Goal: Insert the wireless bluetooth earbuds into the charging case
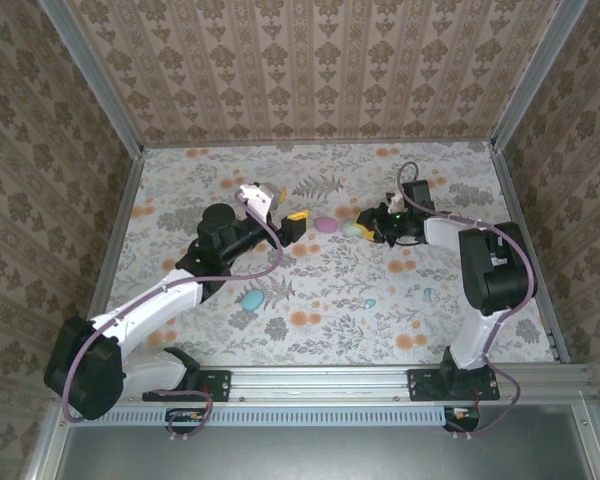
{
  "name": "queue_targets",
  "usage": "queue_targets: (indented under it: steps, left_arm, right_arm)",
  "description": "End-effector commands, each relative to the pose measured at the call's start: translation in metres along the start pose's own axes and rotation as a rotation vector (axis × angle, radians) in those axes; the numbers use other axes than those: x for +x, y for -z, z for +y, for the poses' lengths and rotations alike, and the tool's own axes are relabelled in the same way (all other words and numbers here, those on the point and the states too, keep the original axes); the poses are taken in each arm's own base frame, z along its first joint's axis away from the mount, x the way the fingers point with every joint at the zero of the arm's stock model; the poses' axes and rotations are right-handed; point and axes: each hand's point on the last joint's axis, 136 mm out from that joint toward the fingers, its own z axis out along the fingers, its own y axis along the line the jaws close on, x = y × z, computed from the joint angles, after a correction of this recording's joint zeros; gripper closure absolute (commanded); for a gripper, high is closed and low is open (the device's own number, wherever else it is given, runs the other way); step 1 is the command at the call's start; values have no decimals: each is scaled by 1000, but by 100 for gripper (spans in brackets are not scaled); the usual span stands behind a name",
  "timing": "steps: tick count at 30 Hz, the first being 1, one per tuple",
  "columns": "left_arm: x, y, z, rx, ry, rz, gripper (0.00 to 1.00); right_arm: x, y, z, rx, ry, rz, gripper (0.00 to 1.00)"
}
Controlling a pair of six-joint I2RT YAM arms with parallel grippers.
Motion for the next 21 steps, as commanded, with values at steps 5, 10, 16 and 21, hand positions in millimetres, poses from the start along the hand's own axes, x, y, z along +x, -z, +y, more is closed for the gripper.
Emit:
queue_targets:
  steps: [5, 10, 16, 21]
  left_arm:
    - [7, 5, 7, -44, -11, 29, 24]
    - [7, 6, 9, -56, -18, 35, 24]
    - [7, 7, 11, -63, -17, 37, 24]
    - [4, 8, 13, -76, 7, 30, 24]
  right_arm:
    - [-4, -20, -21, 34, 40, 23, 80]
    - [-5, -27, -34, 72, 59, 42, 78]
    - [-2, -27, -50, 146, 92, 64, 73]
    - [3, -24, -59, 182, 99, 82, 67]
